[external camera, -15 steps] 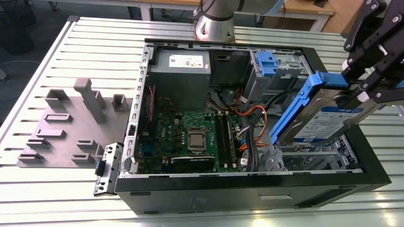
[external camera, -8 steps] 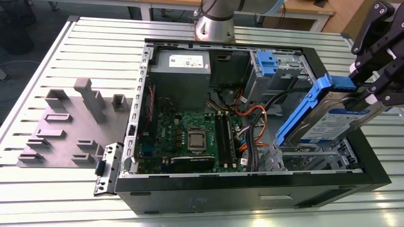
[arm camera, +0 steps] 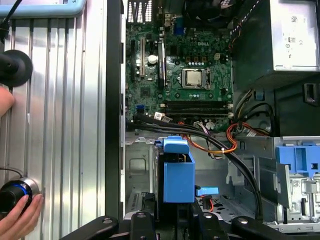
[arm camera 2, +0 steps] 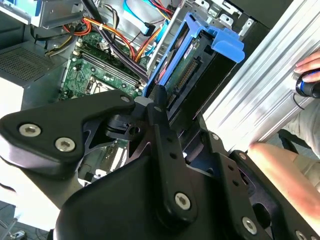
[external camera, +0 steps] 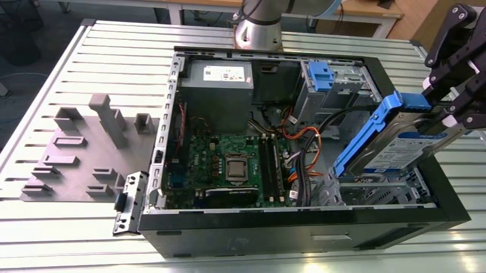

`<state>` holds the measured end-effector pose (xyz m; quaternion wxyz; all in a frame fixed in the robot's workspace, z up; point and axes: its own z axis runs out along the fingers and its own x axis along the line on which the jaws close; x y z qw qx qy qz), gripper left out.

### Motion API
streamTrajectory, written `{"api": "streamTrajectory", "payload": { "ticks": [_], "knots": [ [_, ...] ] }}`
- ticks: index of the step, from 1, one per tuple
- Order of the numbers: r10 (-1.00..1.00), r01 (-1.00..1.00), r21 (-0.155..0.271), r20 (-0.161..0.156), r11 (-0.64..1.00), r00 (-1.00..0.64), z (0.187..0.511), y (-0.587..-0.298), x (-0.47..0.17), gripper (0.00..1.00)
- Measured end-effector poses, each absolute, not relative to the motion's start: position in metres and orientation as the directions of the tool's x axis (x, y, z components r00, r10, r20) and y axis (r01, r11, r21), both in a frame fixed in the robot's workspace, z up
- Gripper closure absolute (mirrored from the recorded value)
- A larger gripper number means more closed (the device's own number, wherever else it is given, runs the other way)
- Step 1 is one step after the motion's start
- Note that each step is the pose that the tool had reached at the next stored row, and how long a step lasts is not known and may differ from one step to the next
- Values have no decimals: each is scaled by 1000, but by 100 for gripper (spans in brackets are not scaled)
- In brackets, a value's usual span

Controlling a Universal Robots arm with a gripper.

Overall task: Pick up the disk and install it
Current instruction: 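Insert the disk into the insertion slot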

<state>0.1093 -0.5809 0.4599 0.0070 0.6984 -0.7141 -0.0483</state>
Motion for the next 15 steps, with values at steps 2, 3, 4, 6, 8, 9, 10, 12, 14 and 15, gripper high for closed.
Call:
{"api": "streamTrajectory", "payload": {
  "ticks": [2, 3, 4, 6, 8, 9, 10, 12, 14, 15],
  "knots": [
    [-998, -997, 79, -58, 19, -24, 460, -581, 109, 65],
    [-998, -997, 79, -57, 12, -17, 458, -580, 110, 65],
    [-998, -997, 79, -57, 11, -15, 457, -580, 110, 65],
    [-998, -997, 79, -58, 10, -14, 456, -580, 111, 65],
    [-998, -997, 79, -58, 9, -13, 454, -579, 111, 65],
    [-998, -997, 79, -57, 9, -13, 454, -579, 112, 65],
    [-998, -997, 79, -57, 9, -13, 453, -579, 112, 65],
    [-998, -997, 79, -57, 9, -13, 452, -579, 113, 65],
    [-998, -997, 79, -57, 9, -14, 452, -579, 114, 65],
    [-998, -997, 79, -57, 9, -14, 452, -579, 114, 65]
  ]
}}
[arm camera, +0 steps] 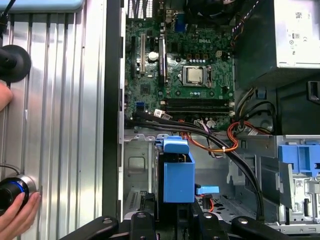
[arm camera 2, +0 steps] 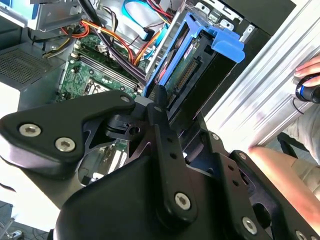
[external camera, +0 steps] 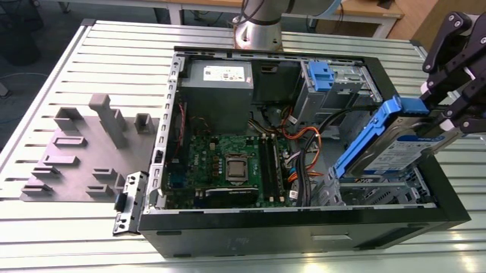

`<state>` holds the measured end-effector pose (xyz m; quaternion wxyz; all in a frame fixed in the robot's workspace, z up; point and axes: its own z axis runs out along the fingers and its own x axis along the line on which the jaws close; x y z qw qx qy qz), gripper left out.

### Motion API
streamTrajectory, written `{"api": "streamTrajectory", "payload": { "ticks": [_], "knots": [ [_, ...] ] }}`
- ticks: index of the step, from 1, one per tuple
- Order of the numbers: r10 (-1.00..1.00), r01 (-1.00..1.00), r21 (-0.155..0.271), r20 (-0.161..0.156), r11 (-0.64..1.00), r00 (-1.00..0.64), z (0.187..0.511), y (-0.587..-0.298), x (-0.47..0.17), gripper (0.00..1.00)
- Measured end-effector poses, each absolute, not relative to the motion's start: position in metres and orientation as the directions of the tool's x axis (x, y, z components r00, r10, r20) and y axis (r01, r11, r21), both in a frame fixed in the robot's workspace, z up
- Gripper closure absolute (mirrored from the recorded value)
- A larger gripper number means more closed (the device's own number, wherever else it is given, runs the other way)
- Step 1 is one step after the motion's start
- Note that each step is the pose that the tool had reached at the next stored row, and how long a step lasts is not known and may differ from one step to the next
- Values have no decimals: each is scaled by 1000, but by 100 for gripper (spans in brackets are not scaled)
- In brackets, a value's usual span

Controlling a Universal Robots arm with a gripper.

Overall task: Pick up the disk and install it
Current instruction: 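Insert the disk into the insertion slot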

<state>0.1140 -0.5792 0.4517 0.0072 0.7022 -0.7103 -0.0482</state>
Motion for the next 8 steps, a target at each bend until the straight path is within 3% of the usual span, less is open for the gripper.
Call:
{"api": "streamTrajectory", "payload": {
  "ticks": [8],
  "knots": [
    [-998, -997, 79, -57, 9, -13, 451, -579, 115, 65]
  ]
}}
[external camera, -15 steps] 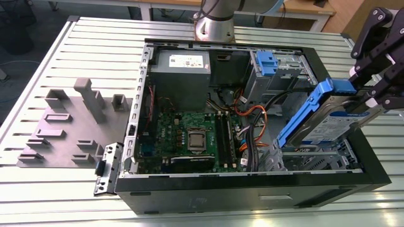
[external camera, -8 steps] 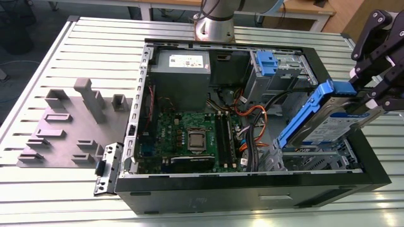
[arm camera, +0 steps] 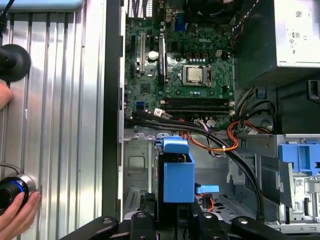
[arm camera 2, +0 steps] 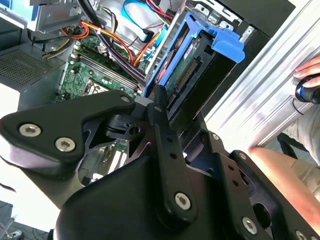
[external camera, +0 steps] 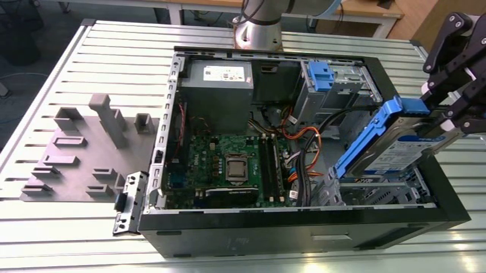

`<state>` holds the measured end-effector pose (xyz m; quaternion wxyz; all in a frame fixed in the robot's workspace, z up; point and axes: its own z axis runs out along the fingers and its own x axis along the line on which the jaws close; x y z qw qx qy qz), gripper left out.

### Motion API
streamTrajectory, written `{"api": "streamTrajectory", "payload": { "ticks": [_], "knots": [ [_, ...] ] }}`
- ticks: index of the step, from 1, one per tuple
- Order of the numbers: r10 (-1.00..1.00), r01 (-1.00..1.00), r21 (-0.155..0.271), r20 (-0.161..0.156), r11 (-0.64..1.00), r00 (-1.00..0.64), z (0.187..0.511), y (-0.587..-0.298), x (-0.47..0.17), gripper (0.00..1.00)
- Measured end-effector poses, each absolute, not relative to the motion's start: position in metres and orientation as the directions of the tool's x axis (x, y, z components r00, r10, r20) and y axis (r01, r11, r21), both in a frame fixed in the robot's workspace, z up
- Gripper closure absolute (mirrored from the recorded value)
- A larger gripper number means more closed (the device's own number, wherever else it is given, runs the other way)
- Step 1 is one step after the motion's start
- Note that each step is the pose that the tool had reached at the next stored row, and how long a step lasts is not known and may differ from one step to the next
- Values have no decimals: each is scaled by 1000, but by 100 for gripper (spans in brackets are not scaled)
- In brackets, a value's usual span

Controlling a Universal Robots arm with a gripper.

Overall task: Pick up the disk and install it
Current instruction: 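Insert the disk into the insertion slot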

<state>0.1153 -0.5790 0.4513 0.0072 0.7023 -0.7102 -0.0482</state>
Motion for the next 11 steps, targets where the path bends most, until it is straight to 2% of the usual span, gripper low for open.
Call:
{"api": "streamTrajectory", "payload": {
  "ticks": [11],
  "knots": [
    [-998, -997, 79, -57, 9, -14, 444, -579, 116, 65]
  ]
}}
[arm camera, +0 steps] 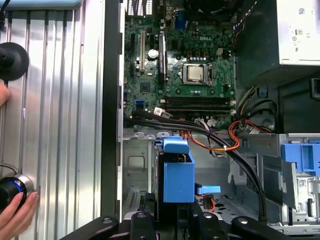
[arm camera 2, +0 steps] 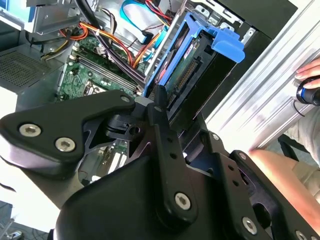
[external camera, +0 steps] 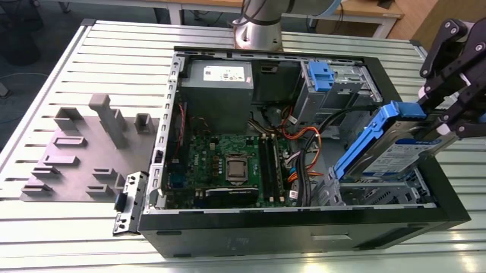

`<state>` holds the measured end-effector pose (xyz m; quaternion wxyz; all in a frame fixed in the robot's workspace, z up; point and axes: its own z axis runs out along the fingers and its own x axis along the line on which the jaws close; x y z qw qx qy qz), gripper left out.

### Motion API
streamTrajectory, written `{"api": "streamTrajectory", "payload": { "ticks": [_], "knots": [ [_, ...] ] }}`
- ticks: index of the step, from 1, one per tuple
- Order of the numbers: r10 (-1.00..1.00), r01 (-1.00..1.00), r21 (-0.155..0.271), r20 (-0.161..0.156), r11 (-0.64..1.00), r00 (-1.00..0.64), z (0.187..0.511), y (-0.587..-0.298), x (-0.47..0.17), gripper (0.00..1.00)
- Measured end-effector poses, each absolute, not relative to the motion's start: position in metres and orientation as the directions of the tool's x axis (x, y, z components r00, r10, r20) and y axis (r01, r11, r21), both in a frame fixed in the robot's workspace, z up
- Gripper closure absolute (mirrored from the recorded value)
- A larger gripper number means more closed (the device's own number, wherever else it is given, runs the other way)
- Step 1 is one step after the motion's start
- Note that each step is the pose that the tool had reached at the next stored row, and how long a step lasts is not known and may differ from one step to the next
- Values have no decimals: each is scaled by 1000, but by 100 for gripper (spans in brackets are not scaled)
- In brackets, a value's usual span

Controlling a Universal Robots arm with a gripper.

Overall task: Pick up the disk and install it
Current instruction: 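Insert the disk into the insertion slot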

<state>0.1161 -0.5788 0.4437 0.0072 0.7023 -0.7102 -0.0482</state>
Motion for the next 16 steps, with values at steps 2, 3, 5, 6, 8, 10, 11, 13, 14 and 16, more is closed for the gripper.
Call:
{"api": "streamTrajectory", "payload": {
  "ticks": [2, 3, 5, 6, 8, 10, 11, 13, 14, 16],
  "knots": [
    [-998, -997, 79, -58, 9, -13, 440, -579, 116, 65],
    [-998, -997, 79, -58, 9, -14, 439, -579, 116, 65],
    [-998, -997, 79, -58, 9, -13, 435, -579, 116, 65],
    [-998, -997, 79, -57, 9, -14, 433, -579, 116, 65],
    [-998, -997, 79, -57, 9, -13, 429, -579, 116, 65],
    [-998, -997, 79, -58, 9, -13, 426, -579, 116, 65],
    [-998, -997, 79, -57, 9, -13, 424, -579, 116, 65],
    [-998, -997, 79, -58, 9, -13, 420, -579, 116, 65],
    [-998, -997, 79, -57, 9, -14, 419, -579, 116, 65],
    [-998, -997, 79, -58, 9, -13, 415, -579, 116, 65]
  ]
}}
